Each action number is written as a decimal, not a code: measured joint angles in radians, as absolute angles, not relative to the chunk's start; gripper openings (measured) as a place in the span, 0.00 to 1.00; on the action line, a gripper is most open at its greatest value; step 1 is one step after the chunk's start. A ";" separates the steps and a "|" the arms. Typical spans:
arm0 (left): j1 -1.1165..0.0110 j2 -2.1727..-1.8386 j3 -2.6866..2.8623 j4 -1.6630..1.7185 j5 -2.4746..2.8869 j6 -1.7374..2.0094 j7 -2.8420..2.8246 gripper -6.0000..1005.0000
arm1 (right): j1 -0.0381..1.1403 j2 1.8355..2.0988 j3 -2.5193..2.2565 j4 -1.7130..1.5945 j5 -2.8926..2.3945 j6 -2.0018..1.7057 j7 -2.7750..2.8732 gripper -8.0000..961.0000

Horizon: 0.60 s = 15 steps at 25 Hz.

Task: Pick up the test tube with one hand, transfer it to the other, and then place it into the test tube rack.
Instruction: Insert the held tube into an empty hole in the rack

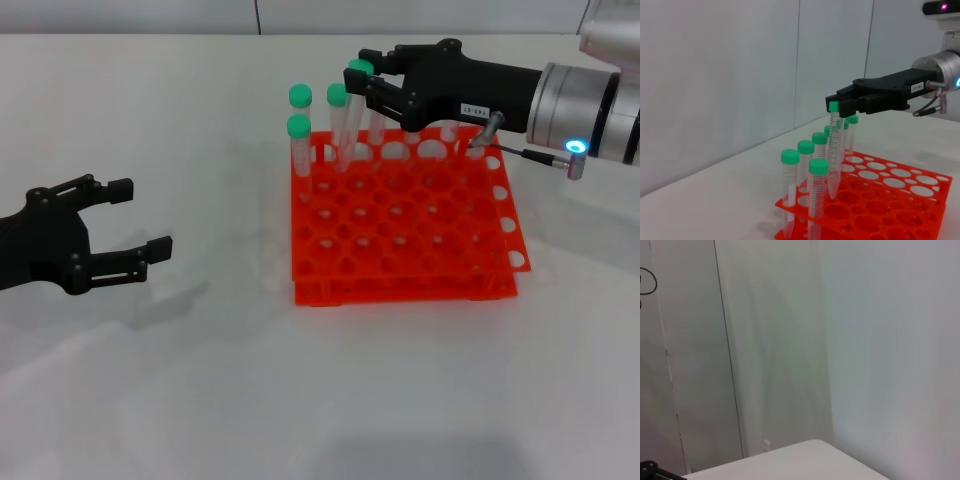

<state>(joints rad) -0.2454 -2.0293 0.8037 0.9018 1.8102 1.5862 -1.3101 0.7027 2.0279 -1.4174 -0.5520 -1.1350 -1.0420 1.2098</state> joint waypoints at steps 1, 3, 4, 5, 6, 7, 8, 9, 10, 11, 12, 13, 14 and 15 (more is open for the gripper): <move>-0.245 -2.030 0.804 0.902 1.810 1.586 -1.310 0.88 | 0.703 2.028 -1.417 -0.549 -1.135 -1.042 1.208 0.27; -0.245 -2.031 0.804 0.902 1.810 1.586 -1.310 0.88 | 0.706 2.028 -1.417 -0.541 -1.134 -1.042 1.203 0.27; -0.245 -2.031 0.804 0.902 1.810 1.586 -1.310 0.88 | 0.708 2.028 -1.418 -0.536 -1.133 -1.042 1.201 0.27; -0.245 -2.032 0.804 0.902 1.810 1.586 -1.310 0.88 | 0.709 2.028 -1.418 -0.532 -1.133 -1.041 1.198 0.27; -0.245 -2.032 0.804 0.902 1.810 1.586 -1.310 0.88 | 0.711 2.028 -1.420 -0.529 -1.131 -1.041 1.196 0.27; -0.245 -2.032 0.804 0.902 1.810 1.586 -1.310 0.88 | 0.712 2.028 -1.422 -0.527 -1.128 -1.040 1.194 0.27; -0.245 -2.032 0.804 0.902 1.810 1.585 -1.310 0.88 | 0.713 2.028 -1.427 -0.524 -1.121 -1.037 1.189 0.27; -0.245 -2.033 0.804 0.902 1.810 1.582 -1.310 0.88 | 0.714 2.028 -1.431 -0.520 -1.112 -1.035 1.183 0.27; -0.245 -2.033 0.804 0.902 1.810 1.580 -1.310 0.88 | 0.715 2.028 -1.434 -0.518 -1.105 -1.034 1.179 0.27; -0.245 -2.033 0.804 0.902 1.810 1.578 -1.310 0.88 | 0.715 2.028 -1.436 -0.517 -1.102 -1.033 1.177 0.27; -0.246 -2.034 0.804 0.902 1.811 1.576 -1.310 0.88 | 0.716 2.028 -1.439 -0.517 -1.099 -1.032 1.176 0.27; -0.246 -2.034 0.804 0.902 1.811 1.576 -1.310 0.88 | 0.716 2.028 -1.444 -0.517 -1.098 -1.029 1.175 0.27; -0.246 -2.034 0.804 0.902 1.811 1.576 -1.310 0.88 | 0.717 2.028 -1.447 -0.517 -1.098 -1.026 1.175 0.27; -0.247 -2.034 0.804 0.902 1.812 1.575 -1.310 0.88 | 0.719 2.028 -1.455 -0.517 -1.098 -1.017 1.175 0.27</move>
